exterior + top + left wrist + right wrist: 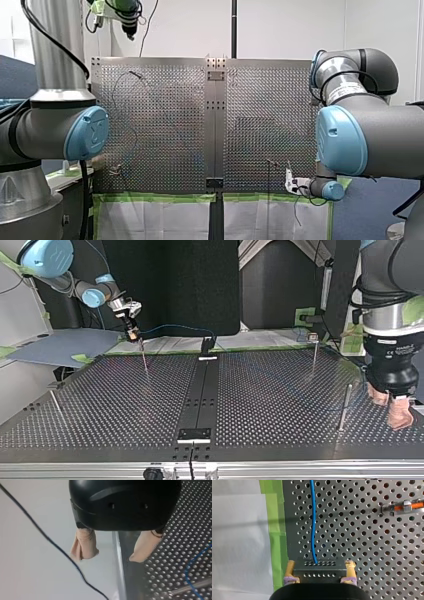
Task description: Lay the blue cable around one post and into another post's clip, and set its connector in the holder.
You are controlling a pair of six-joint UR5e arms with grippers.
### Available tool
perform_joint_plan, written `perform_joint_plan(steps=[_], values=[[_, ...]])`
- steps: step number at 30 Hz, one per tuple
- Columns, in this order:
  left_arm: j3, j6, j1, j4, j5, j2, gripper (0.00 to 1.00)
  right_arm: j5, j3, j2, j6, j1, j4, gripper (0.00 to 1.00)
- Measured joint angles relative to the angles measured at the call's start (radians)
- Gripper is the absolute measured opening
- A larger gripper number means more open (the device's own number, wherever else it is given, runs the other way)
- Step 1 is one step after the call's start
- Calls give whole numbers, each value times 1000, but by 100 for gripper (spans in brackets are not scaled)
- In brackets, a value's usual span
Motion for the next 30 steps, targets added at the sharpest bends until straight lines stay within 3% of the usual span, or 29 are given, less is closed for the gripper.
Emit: perform_joint_plan(steps=[13,30], values=[[-88,-30,2,48,-33,-39,100,-1,-1,0,1,2,-2,0],[-97,-34,0,49,-36,-40,100,0,-1,0,3,4,-4,0]])
